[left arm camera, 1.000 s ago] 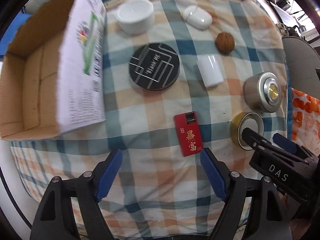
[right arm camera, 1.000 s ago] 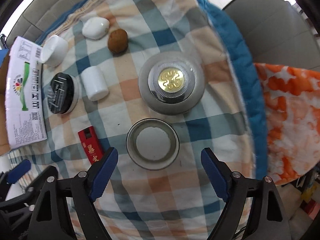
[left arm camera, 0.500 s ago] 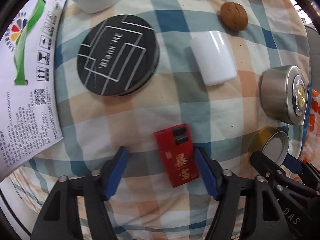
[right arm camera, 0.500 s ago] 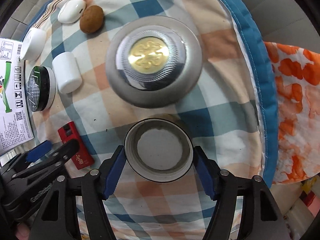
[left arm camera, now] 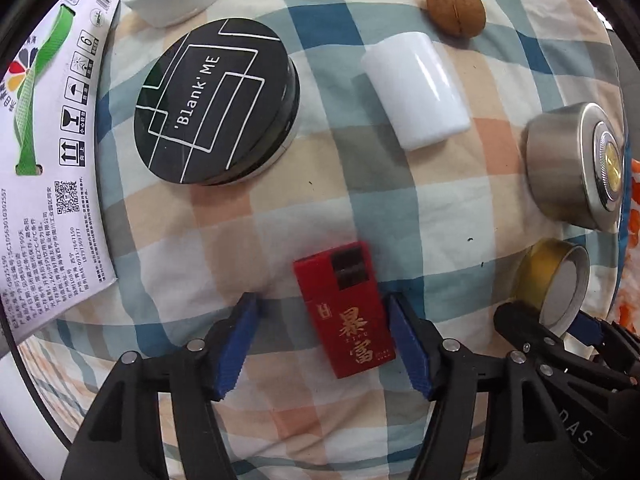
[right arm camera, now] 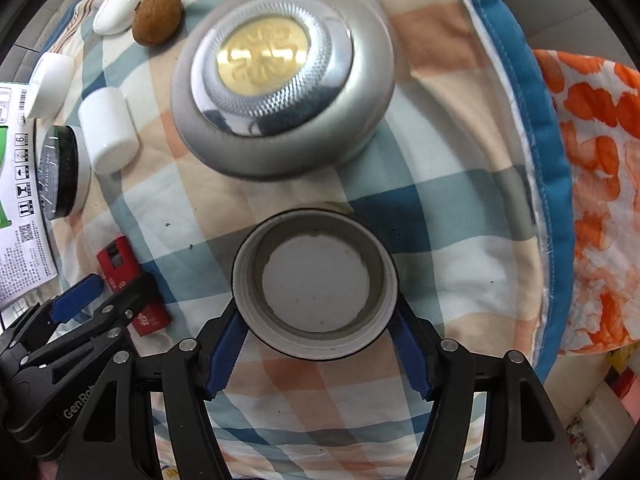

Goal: Organize rigid objects
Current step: 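Grasp the red packet with the left tool while the right tool grasps the round tin lid, then carry the red packet and tin lid together into the cardboard box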

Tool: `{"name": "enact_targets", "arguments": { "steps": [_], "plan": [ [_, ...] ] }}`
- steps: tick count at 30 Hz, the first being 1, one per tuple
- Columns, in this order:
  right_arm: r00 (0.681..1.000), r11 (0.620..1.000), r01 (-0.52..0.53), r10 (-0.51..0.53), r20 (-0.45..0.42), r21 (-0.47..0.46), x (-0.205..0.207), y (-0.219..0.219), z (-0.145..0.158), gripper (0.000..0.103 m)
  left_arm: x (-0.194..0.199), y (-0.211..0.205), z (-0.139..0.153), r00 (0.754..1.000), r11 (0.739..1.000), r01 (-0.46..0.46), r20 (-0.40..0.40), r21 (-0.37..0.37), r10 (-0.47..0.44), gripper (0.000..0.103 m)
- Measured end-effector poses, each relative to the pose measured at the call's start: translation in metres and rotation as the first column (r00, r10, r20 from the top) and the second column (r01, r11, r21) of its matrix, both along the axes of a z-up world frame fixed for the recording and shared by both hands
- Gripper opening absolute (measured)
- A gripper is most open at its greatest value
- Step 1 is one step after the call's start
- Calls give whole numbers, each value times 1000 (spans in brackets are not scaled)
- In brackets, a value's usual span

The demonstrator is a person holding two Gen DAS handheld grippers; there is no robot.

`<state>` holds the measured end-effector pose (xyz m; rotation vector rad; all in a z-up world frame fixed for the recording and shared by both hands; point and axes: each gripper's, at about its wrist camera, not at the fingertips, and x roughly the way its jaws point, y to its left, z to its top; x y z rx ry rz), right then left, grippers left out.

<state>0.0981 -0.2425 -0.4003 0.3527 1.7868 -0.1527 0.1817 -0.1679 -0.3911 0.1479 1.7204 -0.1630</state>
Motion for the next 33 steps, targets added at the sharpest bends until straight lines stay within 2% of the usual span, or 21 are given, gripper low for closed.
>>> {"name": "enact_targets", "arguments": {
  "steps": [1, 2, 3, 8, 14, 15, 16, 17, 18, 20, 22, 23, 24, 26, 27, 29, 33],
  "plan": [
    [1000, 1000, -2, 2, 0, -11, 1, -1, -1, 66, -2, 1, 2, 1000, 1000, -3, 7, 1, 3, 61],
    [1000, 1000, -5, 5, 2, -17, 1, 1, -5, 62, -5, 2, 5, 1000, 1000, 0, 16, 4, 0, 48],
    [1000, 1000, -4, 4, 5, -16, 0, 0, -4, 62, -7, 0, 6, 1000, 1000, 5, 30, 15, -5, 34],
    [1000, 1000, -22, 22, 15, -18, -6, -3, 5, 60, -24, 14, 26, 999, 1000, 15, 51, 25, -17, 33],
    [995, 996, -90, 90, 33, -21, -37, 17, 15, 58, -75, 37, 35, 998, 999, 30, 63, 29, -32, 33],
    [994, 995, -99, 100, 39, -27, -42, 22, 13, 54, -86, 38, 38, 998, 999, 22, 59, 25, -23, 33],
    [992, 993, -118, 119, 41, -28, -48, 26, 14, 43, -93, 42, 40, 998, 1000, 9, 56, 16, -9, 32],
    [989, 990, -140, 141, 32, -24, -53, 30, 15, 3, -102, 48, 44, 999, 1000, -4, 53, 10, 4, 32],
    [989, 989, -144, 144, 34, -16, -59, 31, 15, 2, -109, 55, 47, 999, 1000, -12, 53, 7, 11, 32],
    [990, 990, -138, 138, 34, -11, -69, 30, 15, 2, -121, 63, 49, 999, 1000, -14, 50, 8, 14, 32],
    [995, 995, -95, 94, 26, 43, -82, 23, 11, 4, -130, 71, 52, 999, 1000, -24, 48, 8, 24, 32],
    [998, 995, -58, 55, 39, 84, -88, 16, 14, 10, -130, 72, 54, 998, 999, -36, 47, 4, 36, 32],
    [998, 994, -39, 35, 47, 102, -93, 10, 19, 27, -130, 78, 52, 998, 999, -52, 46, -8, 52, 32],
    [996, 994, 0, -10, 87, 106, -101, -3, 34, 53, -119, 86, 51, 996, 997, -72, 58, -35, 74, 32],
    [993, 994, 19, -31, 112, 106, -103, -11, 41, 62, -118, 87, 54, 995, 996, -76, 68, -43, 79, 32],
    [990, 995, 25, -38, 133, 95, -100, -15, 50, 66, -102, 99, 51, 993, 995, -79, 78, -58, 83, 32],
    [990, 995, 22, -35, 136, 98, -70, -17, 53, 66, -94, 102, 56, 993, 996, -69, 94, -64, 75, 31]
  ]
}}
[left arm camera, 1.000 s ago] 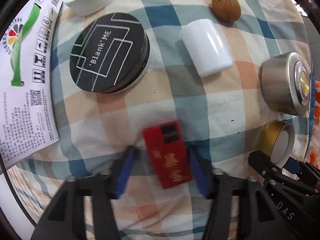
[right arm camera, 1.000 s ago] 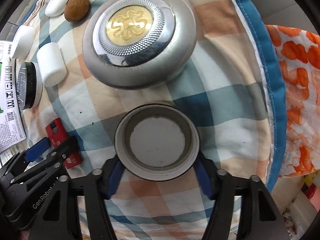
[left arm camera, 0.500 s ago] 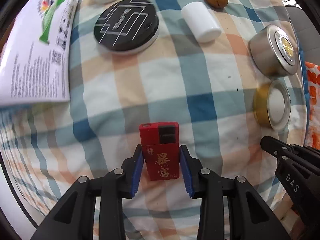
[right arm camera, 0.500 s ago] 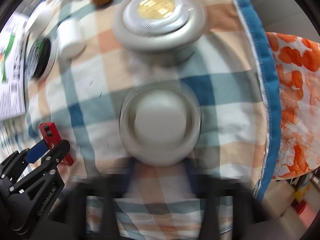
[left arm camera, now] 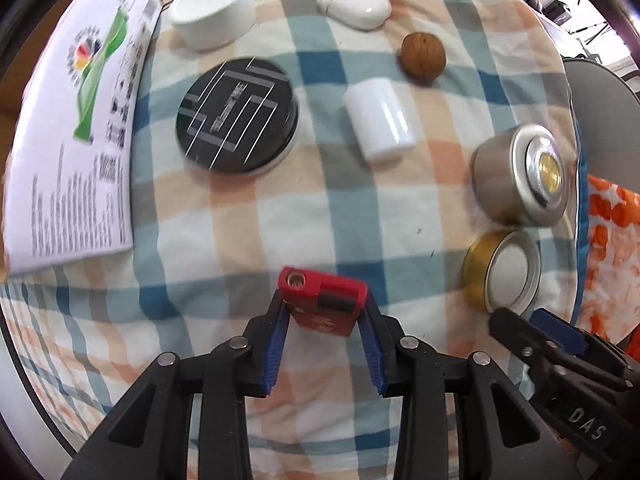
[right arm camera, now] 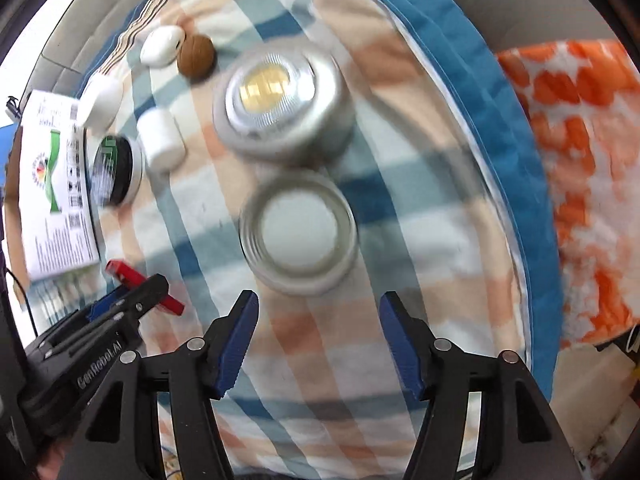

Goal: Organize rigid objects
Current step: 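Carry the red packet and tin lid together into the cardboard box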

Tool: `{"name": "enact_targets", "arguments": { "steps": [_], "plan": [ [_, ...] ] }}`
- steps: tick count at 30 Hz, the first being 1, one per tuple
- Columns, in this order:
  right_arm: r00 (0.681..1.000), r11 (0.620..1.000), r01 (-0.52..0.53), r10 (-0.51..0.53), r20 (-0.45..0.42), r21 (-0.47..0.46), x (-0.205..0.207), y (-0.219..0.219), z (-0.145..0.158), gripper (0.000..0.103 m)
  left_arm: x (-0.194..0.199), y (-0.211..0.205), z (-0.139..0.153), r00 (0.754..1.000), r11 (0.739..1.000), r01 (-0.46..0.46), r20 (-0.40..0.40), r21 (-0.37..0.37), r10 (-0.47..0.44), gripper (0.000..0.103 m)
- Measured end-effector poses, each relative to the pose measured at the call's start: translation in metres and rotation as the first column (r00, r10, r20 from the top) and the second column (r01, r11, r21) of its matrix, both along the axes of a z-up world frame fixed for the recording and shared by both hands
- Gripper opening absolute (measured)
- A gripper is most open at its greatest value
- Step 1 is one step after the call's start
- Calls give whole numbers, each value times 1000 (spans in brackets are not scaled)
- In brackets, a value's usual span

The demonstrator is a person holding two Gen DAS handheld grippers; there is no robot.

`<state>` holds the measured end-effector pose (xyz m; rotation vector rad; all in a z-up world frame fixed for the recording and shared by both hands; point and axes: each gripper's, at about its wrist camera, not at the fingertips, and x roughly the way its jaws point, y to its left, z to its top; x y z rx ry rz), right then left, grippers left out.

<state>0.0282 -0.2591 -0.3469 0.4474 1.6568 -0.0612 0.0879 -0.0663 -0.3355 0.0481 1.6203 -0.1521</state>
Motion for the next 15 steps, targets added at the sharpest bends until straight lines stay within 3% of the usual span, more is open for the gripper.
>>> {"name": "enact_targets", "arguments": {
  "steps": [5, 10, 13, 15],
  "plan": [
    [998, 999, -11, 8, -60, -42, 42, 3, -18, 69, -1, 24, -9, 1000, 999, -2, -6, 33, 2, 31],
    [998, 998, 0, -4, -67, -65, 38, 1, -20, 69, -8, 58, -13, 1000, 1000, -12, -19, 27, 13, 31],
    [998, 997, -21, 17, -57, -69, 28, 4, -13, 69, -7, 50, -10, 1000, 999, -6, -10, 32, 6, 31],
    [998, 998, -28, 25, -52, -56, 28, 8, -6, 69, 2, 39, 9, 1000, 999, -5, 0, 32, 5, 31]
  ]
}}
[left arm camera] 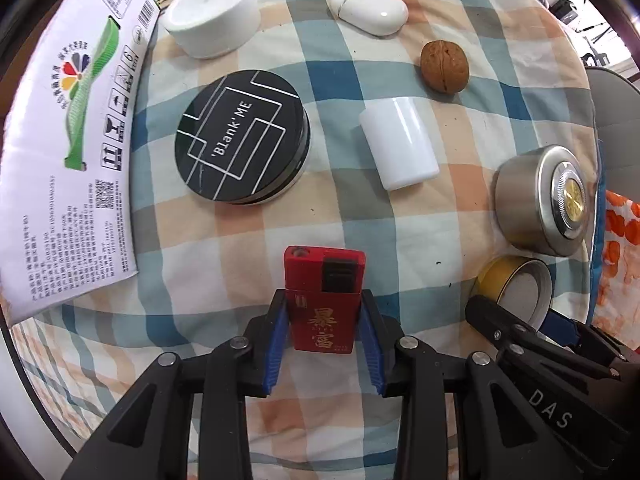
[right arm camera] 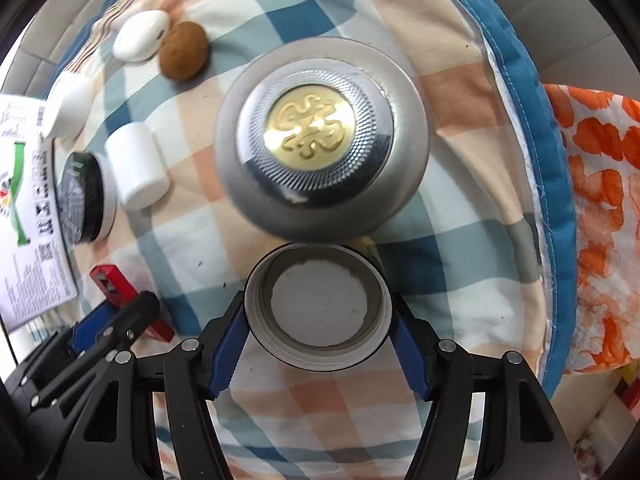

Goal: Organize rigid objects
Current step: 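Carry the red packet and tin lid together into the cardboard box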

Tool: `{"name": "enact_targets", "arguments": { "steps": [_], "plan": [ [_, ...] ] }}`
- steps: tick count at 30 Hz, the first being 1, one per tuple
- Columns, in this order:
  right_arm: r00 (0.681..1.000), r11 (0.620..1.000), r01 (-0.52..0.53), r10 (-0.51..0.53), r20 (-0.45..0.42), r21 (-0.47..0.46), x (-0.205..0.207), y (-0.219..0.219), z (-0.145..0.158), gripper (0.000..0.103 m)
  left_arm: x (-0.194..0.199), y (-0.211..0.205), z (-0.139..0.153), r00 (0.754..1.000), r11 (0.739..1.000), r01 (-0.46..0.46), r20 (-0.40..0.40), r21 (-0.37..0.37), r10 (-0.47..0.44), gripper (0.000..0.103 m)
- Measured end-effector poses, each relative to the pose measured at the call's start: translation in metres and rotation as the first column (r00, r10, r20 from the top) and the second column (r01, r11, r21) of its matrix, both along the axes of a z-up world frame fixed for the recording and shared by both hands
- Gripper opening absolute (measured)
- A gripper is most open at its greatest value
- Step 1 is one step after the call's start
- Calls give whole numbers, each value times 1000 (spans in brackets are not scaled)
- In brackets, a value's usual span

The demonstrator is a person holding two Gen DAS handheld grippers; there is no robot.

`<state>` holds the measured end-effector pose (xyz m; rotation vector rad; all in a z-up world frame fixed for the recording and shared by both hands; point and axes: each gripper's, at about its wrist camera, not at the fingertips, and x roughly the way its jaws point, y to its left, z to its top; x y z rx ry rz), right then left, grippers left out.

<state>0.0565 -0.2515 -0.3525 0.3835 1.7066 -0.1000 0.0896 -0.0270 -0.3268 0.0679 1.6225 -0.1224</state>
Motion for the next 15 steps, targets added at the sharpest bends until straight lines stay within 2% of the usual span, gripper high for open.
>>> {"name": "enact_targets", "arguments": {
  "steps": [2, 6, 11, 15],
  "plan": [
    [1000, 1000, -10, 10, 8, 12, -3, -6, 8, 69, -15, -3, 7, 1000, 1000, -3, 11, -2, 3, 31],
    [999, 998, -28, 26, 33, 48, -25, -6, 32, 69, -27, 18, 34, 999, 1000, -17, 40, -15, 18, 31],
    [993, 991, -80, 70, 91, 110, -48, 7, 75, 69, -63, 79, 82, 994, 997, -33, 102, -68, 39, 31],
    [979, 982, -137, 114, 171, 128, -50, 27, 127, 69, -70, 99, 151, 985, 996, -42, 166, -84, 55, 31]
  ]
}}
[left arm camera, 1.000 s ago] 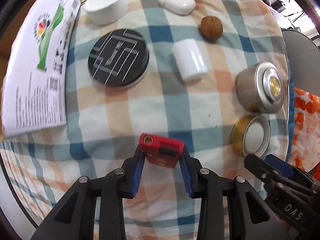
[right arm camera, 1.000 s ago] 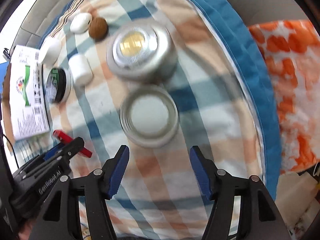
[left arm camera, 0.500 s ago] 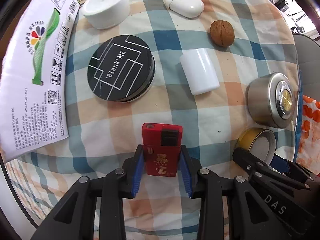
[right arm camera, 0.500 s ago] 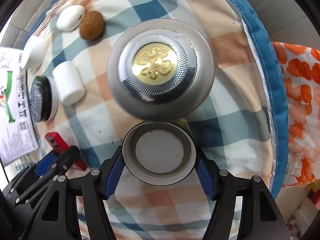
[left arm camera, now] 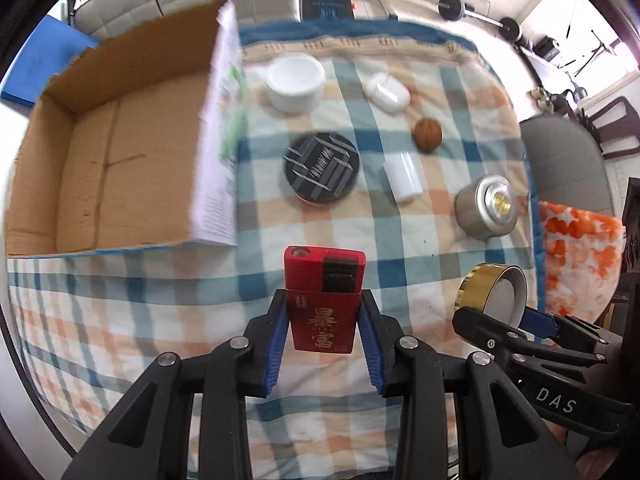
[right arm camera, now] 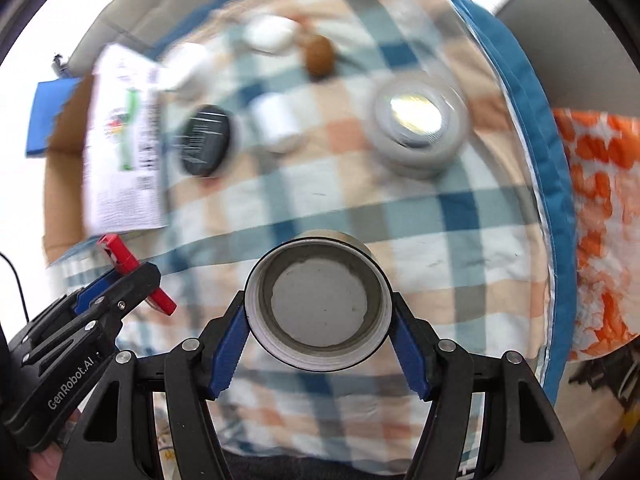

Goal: Organize rigid objects
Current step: 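Carry the red packet and tin lid together into the cardboard box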

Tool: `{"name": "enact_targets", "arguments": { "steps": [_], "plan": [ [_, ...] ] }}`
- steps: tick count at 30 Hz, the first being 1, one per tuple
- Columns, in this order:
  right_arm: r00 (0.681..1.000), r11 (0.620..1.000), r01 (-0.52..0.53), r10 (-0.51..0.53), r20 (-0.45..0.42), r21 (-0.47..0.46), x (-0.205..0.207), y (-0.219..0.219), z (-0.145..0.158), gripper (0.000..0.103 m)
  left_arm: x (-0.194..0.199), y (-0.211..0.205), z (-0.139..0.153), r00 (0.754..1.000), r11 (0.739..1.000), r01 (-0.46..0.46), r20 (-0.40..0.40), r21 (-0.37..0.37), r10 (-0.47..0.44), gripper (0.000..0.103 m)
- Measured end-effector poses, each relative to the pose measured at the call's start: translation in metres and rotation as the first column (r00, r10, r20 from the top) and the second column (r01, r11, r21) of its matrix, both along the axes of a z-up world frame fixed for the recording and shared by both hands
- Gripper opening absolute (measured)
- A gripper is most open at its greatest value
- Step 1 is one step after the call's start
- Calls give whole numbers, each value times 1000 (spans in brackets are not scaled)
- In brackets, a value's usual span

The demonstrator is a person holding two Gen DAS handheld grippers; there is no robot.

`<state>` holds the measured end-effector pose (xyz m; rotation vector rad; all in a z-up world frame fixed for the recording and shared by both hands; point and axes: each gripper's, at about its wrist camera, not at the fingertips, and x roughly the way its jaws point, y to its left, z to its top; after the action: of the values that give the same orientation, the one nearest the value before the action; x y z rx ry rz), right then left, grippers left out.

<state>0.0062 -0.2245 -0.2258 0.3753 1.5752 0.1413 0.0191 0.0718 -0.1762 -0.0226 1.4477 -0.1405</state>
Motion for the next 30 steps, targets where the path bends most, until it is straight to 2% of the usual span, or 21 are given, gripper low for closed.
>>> {"name": "enact_targets", "arguments": {
  "steps": [1, 3, 5, 8, 13, 17, 20, 26, 30],
  "plan": [
    [1000, 1000, -9, 9, 18, 4, 6, 5, 12, 69, 2, 4, 21, 1000, 1000, -10, 21, 1, 10, 31],
    [998, 1000, -26, 26, 56, 13, 9, 21, 39, 69, 22, -22, 53, 998, 1000, -28, 57, 6, 27, 31],
    [995, 999, -44, 42, 93, 12, 24, 49, 57, 69, 30, -4, 77, 995, 999, -41, 95, 11, 40, 31],
    [989, 998, -60, 57, 135, 19, 44, 94, 77, 69, 48, 15, 95, 989, 999, -49, 143, 20, 46, 31],
    [980, 996, -84, 81, 181, 9, 89, 170, 97, 69, 85, 61, 94, 985, 999, -42, 167, 21, 38, 31],
    [976, 994, -106, 105, 188, -9, 124, 230, 90, 69, 125, 108, 78, 986, 998, -65, 152, 13, 63, 31],
    [979, 993, -119, 120, 166, -14, 152, 271, 74, 69, 160, 144, 50, 991, 995, -91, 91, -26, 93, 31],
    [987, 990, -135, 139, 87, -50, 201, 326, 14, 69, 220, 194, -34, 985, 981, -153, -100, -122, 142, 31],
    [987, 984, -157, 160, 25, -85, 226, 352, -25, 69, 245, 204, -89, 966, 975, -176, -212, -134, 145, 31]
  ]
}}
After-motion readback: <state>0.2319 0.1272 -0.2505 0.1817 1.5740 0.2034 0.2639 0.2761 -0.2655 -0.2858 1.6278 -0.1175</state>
